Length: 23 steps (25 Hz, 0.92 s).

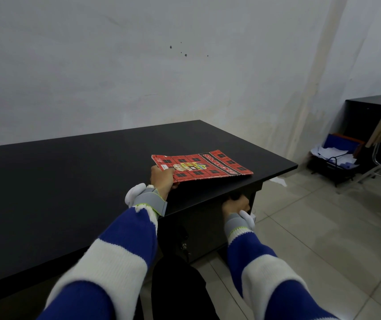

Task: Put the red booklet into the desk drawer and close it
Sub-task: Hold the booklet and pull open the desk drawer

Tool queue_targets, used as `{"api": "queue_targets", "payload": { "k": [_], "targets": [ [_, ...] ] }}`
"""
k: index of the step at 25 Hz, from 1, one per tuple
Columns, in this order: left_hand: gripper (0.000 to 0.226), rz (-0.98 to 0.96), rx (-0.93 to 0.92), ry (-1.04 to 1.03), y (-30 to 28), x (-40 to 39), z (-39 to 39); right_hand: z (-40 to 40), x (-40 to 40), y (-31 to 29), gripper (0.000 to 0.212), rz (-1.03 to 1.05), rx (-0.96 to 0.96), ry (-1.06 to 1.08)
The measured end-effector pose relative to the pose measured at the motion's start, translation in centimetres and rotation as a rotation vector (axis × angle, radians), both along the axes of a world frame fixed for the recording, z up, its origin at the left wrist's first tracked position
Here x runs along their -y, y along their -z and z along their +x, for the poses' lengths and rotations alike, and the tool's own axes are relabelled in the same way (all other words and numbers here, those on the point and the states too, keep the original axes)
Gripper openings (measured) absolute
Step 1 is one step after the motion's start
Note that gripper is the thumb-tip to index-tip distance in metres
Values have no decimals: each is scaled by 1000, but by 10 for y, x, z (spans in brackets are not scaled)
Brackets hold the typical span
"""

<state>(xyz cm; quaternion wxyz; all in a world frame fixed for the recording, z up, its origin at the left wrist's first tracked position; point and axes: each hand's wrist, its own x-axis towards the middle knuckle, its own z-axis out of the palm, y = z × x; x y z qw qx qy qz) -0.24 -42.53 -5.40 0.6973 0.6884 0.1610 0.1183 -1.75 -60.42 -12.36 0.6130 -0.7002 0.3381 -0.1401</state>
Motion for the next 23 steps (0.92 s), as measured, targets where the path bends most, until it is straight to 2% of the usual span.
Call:
{"api": "queue_targets", "payload": {
  "k": [2,7,10,13,19,23],
  "targets": [
    [27,-2,12,2,0,0,1,-4,1,0,27,-27,25,11],
    [8,-14,18,-2,0,-1,2,-16,3,5,40,-9,152,31],
    [21,-15,14,-14,3,-1,4,-19,4,9,39,15,202,46],
    [24,1,20,-8,2,-1,4,-25,8,15,38,76,260,87],
    [28,-4,13,-4,2,-2,2,-41,18,21,34,41,294,164],
    [16,16,18,-5,-2,0,-1,-51,28,25,25,-21,300,238]
  ]
}}
